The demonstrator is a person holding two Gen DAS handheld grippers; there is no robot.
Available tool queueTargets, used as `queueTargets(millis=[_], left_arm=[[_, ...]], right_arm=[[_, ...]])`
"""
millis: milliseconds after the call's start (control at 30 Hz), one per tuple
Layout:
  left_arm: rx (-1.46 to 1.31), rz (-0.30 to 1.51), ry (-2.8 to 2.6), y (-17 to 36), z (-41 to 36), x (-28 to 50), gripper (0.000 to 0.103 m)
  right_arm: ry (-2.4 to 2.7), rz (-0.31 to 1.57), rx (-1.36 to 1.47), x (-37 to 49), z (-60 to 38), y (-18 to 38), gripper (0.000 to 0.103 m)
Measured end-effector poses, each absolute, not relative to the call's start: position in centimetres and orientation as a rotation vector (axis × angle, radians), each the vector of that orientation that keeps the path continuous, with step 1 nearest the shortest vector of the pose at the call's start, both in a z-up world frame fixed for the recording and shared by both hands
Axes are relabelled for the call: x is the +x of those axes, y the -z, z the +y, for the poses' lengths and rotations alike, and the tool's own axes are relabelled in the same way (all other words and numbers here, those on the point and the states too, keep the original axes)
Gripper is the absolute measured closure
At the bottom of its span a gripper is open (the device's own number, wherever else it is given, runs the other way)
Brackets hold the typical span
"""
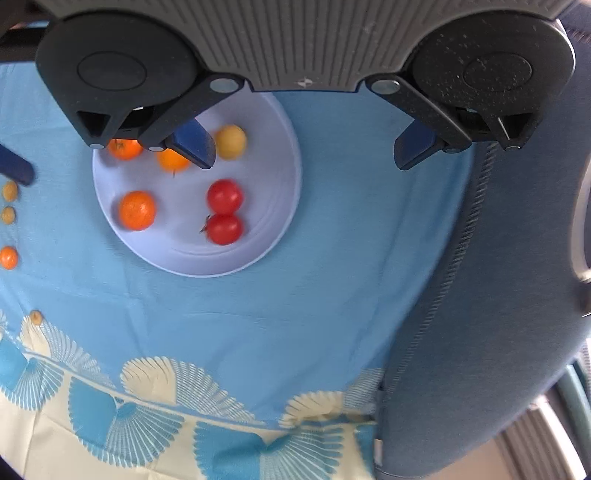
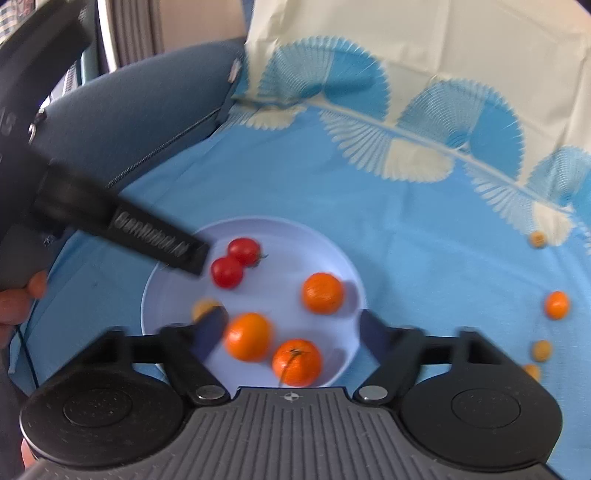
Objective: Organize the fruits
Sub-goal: 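Lift both open tools away from the plate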
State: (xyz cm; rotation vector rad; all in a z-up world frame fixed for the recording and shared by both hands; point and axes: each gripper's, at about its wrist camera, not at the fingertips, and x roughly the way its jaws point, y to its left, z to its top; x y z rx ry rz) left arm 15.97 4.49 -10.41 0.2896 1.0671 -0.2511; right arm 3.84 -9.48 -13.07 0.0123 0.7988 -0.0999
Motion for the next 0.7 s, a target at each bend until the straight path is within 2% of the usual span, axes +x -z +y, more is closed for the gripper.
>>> queueTargets(millis=[100,267,700], left_arm=[[0.263,1.077,0.243,9.1,6.5,13.6,0.0],[0.246,1.095,0.222,7.6,8.7,9.2,0.0],[0.211,0.939,0.176,2.6,11.5,1.8,0.0]], right_arm=[[0.127,0.825,0.07,1.8,-9.6,11.6,0.005],[0.105,0.855,0.125,-2.6,-8.0,9.8,0.003],[0.12,0.681,0.051,-10.6,-4.2,4.6,0.001]])
